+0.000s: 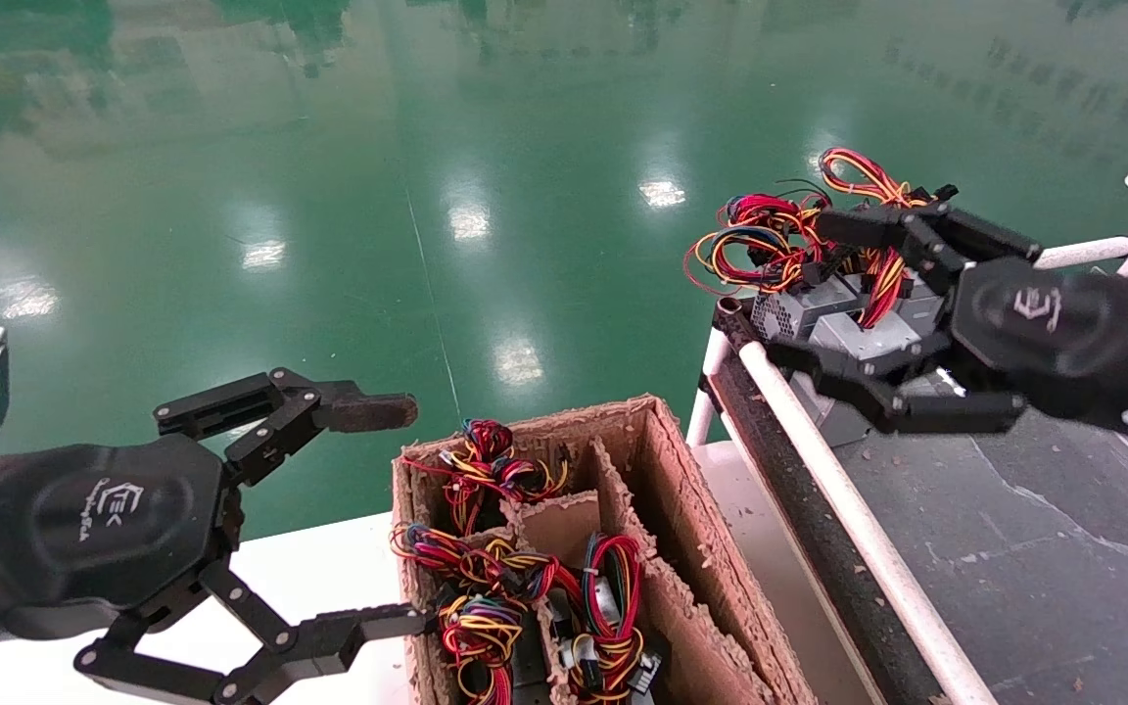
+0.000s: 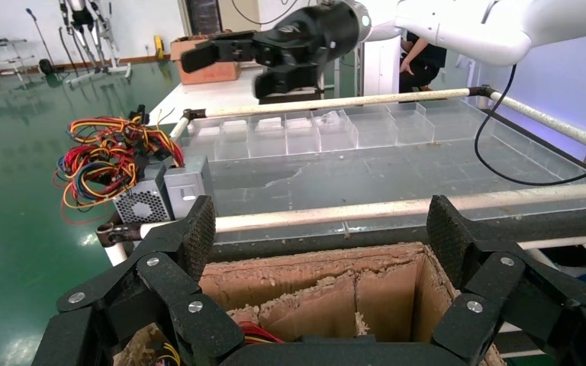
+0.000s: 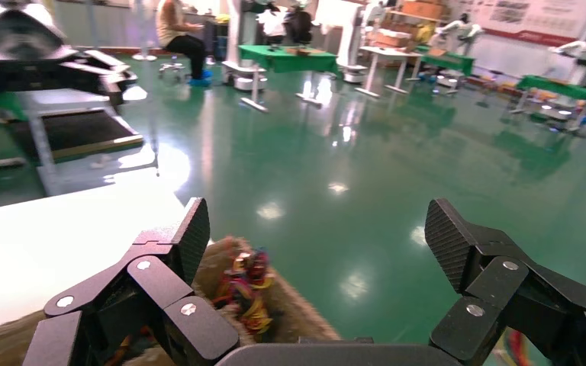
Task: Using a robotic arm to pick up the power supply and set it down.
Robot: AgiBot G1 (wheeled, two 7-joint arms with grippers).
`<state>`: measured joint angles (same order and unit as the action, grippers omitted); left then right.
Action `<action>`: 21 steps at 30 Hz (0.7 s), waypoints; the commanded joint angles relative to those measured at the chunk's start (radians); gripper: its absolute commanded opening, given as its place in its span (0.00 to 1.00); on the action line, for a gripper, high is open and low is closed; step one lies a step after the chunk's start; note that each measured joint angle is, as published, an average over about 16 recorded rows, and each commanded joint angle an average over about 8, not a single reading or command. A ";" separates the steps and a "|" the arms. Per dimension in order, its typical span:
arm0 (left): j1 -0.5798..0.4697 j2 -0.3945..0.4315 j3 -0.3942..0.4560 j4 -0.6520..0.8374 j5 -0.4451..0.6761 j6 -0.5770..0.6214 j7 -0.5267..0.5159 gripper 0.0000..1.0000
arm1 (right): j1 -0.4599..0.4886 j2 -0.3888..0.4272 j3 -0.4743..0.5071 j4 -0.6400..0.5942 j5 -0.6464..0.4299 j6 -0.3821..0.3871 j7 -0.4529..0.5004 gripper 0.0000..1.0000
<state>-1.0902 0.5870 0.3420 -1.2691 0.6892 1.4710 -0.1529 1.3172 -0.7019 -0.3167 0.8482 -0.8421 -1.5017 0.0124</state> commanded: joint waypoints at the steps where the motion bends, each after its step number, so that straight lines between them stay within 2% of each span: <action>1: 0.000 0.000 0.000 0.000 0.000 0.000 0.000 1.00 | -0.024 0.009 0.004 0.043 0.011 0.001 0.017 1.00; 8: 0.000 0.000 0.000 0.000 0.000 0.000 0.000 1.00 | -0.107 0.040 0.016 0.192 0.049 0.003 0.077 1.00; 11: 0.000 0.000 0.000 0.000 0.000 0.000 0.000 0.93 | -0.143 0.053 0.022 0.256 0.066 0.004 0.103 1.00; 16: 0.000 0.000 0.000 0.000 0.000 0.000 0.000 0.93 | -0.201 0.075 0.031 0.362 0.093 0.005 0.145 1.00; 19: 0.000 0.000 0.000 0.000 0.000 0.000 0.000 1.00 | -0.229 0.085 0.035 0.411 0.105 0.005 0.165 1.00; 21: 0.000 0.000 0.000 0.000 0.000 0.000 0.000 1.00 | -0.245 0.091 0.037 0.440 0.113 0.005 0.175 1.00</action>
<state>-1.0902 0.5869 0.3423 -1.2690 0.6889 1.4707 -0.1527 1.0810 -0.6137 -0.2804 1.2722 -0.7333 -1.4965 0.1804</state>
